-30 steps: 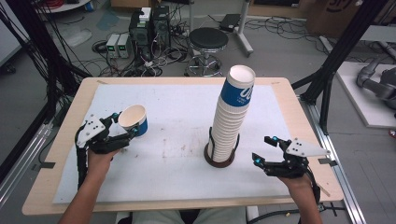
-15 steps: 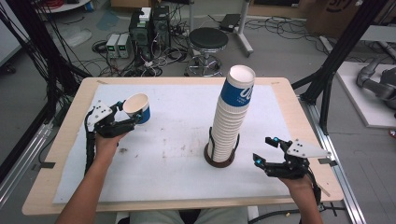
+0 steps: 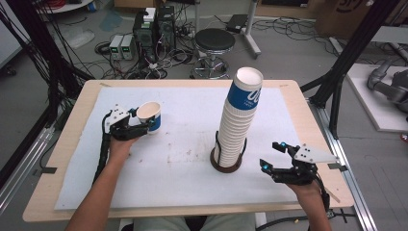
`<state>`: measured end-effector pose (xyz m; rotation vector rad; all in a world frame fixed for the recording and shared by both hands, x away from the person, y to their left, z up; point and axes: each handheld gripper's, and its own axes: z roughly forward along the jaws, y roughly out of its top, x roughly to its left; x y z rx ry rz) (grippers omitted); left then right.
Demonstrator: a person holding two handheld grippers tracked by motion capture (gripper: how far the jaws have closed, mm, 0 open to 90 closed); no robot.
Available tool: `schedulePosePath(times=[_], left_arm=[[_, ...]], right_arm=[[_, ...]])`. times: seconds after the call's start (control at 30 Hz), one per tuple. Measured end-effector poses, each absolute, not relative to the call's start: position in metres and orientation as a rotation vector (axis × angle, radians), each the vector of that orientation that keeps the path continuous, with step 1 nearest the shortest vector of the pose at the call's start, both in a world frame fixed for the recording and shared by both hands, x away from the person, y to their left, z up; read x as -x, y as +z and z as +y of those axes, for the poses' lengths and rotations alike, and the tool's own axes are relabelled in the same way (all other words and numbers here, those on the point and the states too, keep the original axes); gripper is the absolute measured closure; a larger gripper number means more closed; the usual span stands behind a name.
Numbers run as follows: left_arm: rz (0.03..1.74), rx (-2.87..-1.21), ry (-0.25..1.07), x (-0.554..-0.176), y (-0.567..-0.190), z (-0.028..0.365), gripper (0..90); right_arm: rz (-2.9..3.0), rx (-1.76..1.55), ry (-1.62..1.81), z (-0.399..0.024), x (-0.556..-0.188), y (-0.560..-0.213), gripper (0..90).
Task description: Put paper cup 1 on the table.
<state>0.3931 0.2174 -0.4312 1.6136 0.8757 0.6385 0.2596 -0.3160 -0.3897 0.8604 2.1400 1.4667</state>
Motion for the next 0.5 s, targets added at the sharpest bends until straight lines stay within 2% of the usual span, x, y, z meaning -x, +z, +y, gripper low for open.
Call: schedulePosePath(times=[0.3, 0.5], left_arm=[[0.896, -1.681, 0.654, -0.3931, -0.4358, 0.2110, 27.9], [0.928, -1.699, 0.642, -0.3910, -0.4347, 0.2106, 20.4]], right_arm=[[2.140, -0.861, 1.469, -0.3162, -0.2593, -0.3895, 22.0], [2.133, -0.855, 1.469, -0.3176, -0.2592, -0.3887, 22.0]])
